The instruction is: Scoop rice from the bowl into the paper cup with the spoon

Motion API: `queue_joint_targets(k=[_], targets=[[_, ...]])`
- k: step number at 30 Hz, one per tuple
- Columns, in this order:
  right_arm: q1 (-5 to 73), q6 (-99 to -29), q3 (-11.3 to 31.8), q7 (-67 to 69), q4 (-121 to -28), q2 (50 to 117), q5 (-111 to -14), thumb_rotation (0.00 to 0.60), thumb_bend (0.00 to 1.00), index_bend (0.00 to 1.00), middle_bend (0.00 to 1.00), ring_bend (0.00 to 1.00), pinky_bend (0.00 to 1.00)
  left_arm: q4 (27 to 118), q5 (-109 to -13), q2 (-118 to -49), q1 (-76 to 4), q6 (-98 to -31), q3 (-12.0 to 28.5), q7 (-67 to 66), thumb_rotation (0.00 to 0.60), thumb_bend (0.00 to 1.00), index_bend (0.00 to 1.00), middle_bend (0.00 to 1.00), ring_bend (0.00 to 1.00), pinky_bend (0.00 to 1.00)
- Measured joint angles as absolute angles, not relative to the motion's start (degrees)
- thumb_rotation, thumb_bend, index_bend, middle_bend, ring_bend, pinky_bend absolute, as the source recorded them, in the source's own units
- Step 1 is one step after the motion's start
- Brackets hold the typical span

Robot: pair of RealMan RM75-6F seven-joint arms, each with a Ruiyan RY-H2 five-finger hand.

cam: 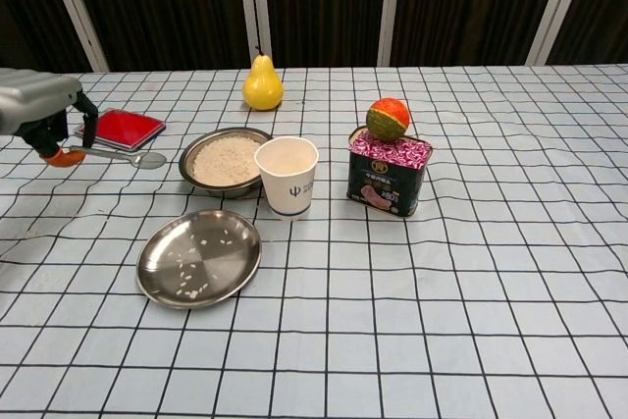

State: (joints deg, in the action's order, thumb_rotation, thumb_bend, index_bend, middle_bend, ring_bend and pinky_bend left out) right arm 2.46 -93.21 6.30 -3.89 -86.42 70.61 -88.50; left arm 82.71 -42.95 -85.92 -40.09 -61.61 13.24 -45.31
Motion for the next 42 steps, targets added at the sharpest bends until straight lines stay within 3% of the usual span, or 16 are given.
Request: queue_joint_targets(k=[11, 23, 30, 42], targets=[[2.44, -93.22, 6.29, -4.00, -86.38, 70.60, -88.48, 0.600, 0.18, 0.05, 0.10, 0.00, 0.00, 86.12, -35.54, -81.03, -46.24, -58.19, 14.39, -54.20, 0.600, 0.47, 0.53, 1.00, 1.00, 1.00], [2.26, -93.82, 6.31, -3.48, -85.93, 70.84, -88.75, 0.600, 0.18, 0.05, 0.10, 0.00, 0.00, 79.43, -28.50, -86.58, -58.74, -56.03, 13.05, -66.64, 0.600, 0.47, 0.54, 1.00, 1.00, 1.00], [2.18, -94.23, 6.36, -3.13, -85.60, 71.05, -88.96, 0.600, 0.18, 0.05, 0.10, 0.00, 0.00, 75.56, -29.92, -88.88, -62.51, -56.33, 10.73, -70.97, 0.600, 0.47, 0.54, 1.00, 1.00, 1.00], [2.20, -94.10, 6.38, -3.09, -85.55, 71.05, -88.88, 0.600, 0.18, 0.05, 0.10, 0.00, 0.00, 66.94, -40.99, -91.44, -65.72, -56.10, 2.96, -76.85, 0.600, 0.48, 0.55, 1.00, 1.00, 1.00]])
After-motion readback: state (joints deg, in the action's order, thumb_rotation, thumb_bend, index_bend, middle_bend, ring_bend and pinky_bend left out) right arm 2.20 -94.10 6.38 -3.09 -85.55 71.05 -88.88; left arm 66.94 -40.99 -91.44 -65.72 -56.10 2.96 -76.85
